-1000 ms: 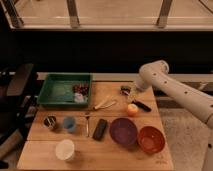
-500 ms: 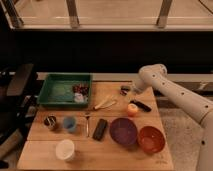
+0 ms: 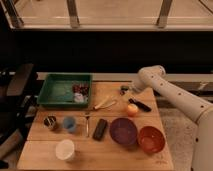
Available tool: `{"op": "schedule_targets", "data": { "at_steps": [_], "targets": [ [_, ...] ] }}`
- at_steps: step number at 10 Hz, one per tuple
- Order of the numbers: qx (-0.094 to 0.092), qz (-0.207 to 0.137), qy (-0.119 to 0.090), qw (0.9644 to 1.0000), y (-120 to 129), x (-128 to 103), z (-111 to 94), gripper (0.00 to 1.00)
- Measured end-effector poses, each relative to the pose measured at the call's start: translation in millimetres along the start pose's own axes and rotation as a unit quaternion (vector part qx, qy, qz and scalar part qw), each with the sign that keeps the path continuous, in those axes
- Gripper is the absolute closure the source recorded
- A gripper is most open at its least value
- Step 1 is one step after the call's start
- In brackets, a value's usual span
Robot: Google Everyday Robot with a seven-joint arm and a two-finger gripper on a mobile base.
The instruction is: Place brush in plastic cup
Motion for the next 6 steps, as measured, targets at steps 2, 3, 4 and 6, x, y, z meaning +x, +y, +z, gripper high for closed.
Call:
{"op": "schedule_targets", "data": {
  "at_steps": [2,3,4,6],
  "targets": [
    [0.002,0.022,-0.004,0.9997,-4,1,10,0.21],
    [0.002,0.035,-0.004,0.9994,-6,2,19,0.21],
    [0.003,0.048,-0.001,0.9988,-10,8,26,0.21],
    [0.002,0.071,0.007,0.9974,-19,23,40,0.21]
  ]
}}
